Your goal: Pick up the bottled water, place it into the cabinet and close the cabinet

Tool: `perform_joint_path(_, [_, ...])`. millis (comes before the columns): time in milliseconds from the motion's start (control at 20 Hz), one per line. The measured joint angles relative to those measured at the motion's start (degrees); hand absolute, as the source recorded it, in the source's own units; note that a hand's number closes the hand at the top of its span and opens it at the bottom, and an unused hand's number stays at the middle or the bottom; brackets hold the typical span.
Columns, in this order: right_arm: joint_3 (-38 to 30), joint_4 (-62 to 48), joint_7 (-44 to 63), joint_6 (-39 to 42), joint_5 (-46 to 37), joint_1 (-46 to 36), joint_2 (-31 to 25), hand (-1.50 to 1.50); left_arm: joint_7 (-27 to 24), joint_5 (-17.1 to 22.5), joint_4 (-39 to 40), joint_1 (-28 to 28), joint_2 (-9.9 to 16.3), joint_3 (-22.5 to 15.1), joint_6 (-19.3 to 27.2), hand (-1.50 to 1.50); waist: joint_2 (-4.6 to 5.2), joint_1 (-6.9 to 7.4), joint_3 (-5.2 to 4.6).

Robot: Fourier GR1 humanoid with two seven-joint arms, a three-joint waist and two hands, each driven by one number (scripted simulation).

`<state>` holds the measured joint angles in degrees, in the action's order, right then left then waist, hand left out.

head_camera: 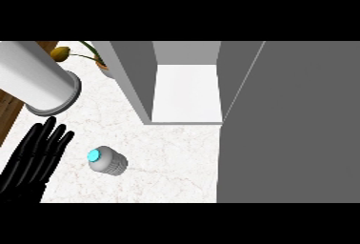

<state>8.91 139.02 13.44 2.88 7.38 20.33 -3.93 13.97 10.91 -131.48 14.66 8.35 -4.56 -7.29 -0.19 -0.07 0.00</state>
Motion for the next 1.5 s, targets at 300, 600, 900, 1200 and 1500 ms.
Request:
perform_joint_path(300, [2.06, 2.26, -0.37, 1.02, -0.91, 5.25, 0.09, -1.5, 0.52, 0.8, -2.73, 5.18, 0.71, 2.4, -1.9, -1.5, -0.01, -0.07, -0.01])
perform_joint_path(600, [4.63, 2.89, -4.68, 2.86, -1.55, 11.76, 0.44, -1.5, -1.79, -3.61, -0.11, 6.61, -1.49, 0.96, -1.55, -1.5, -0.02, -0.34, 0.0])
perform_joint_path(900, [7.29, 3.03, -9.81, 3.94, -3.26, 17.89, 0.51, -1.5, -8.4, -7.79, 7.22, 7.03, -3.79, 1.66, -0.63, -1.5, -0.01, -0.45, -0.02])
perform_joint_path(1200, [8.36, 3.62, -13.76, 5.25, -4.07, 22.56, -0.74, -1.5, -13.8, -8.78, 17.45, 3.59, -3.28, 5.58, -0.91, -1.5, 0.01, -0.77, -0.03])
perform_joint_path(1500, [9.85, 3.83, -18.44, 6.02, -4.56, 27.88, -1.55, -1.5, -21.56, -10.18, 30.36, 0.31, -3.9, 7.32, -1.33, -1.5, 0.01, -1.02, -0.05])
